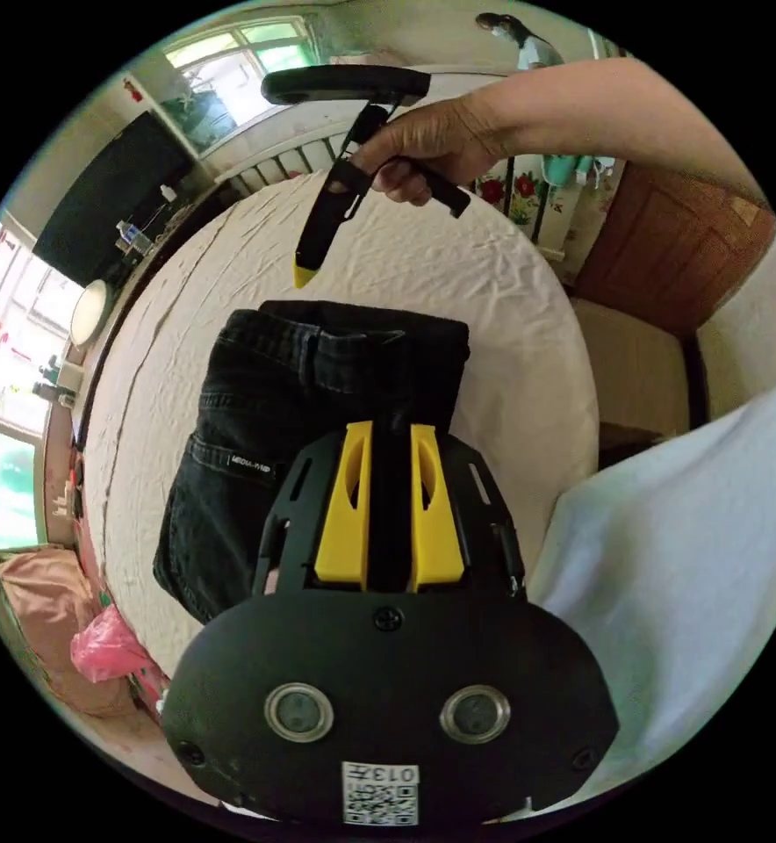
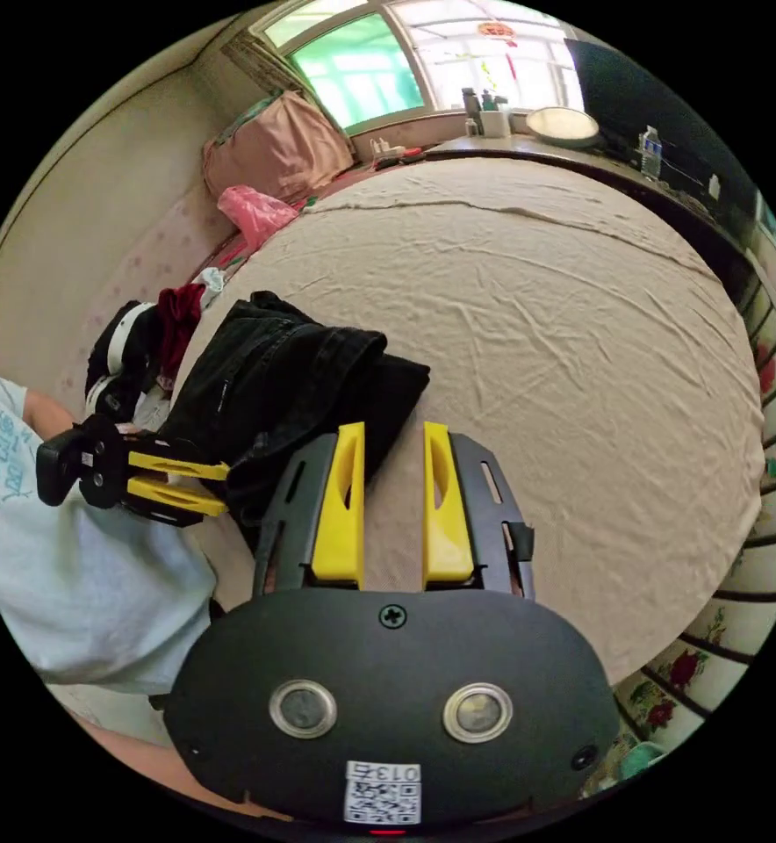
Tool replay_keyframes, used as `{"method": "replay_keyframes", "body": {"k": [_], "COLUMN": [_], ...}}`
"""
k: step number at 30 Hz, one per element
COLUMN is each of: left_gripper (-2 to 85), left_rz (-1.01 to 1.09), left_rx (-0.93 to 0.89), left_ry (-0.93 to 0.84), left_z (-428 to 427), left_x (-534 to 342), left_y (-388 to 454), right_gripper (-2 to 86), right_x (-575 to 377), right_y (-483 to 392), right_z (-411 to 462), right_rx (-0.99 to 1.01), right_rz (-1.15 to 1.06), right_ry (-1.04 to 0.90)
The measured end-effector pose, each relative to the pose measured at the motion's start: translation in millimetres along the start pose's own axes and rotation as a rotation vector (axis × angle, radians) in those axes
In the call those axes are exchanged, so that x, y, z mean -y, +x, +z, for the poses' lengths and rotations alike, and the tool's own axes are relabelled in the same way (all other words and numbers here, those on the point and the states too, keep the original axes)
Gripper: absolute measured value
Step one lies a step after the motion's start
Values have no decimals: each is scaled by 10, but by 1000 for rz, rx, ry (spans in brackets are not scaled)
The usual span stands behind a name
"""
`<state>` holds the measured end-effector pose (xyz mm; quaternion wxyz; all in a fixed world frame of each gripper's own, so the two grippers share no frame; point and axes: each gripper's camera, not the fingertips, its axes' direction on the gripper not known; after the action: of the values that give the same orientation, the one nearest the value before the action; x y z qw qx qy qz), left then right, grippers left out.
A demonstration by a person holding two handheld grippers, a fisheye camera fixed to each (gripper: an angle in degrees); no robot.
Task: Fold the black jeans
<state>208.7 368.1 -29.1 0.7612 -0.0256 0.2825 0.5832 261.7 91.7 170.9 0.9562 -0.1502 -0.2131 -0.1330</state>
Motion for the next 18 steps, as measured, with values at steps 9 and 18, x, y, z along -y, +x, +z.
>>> {"method": "replay_keyframes", "body": {"k": [9, 18], "left_gripper": [60, 10], "left_rz": [-634, -501], "left_rx": [143, 213], "left_ry": [42, -143], "left_z": [-379, 382], "left_x": [-425, -138], "left_y": [-1143, -972], "right_gripper": [179, 91], "right_x": [-236, -187], "right_y": [-491, -304], "right_z": [-37, 109], "right_rx": [159, 137], "right_rz": [114, 237], "right_ry": [-43, -149]}}
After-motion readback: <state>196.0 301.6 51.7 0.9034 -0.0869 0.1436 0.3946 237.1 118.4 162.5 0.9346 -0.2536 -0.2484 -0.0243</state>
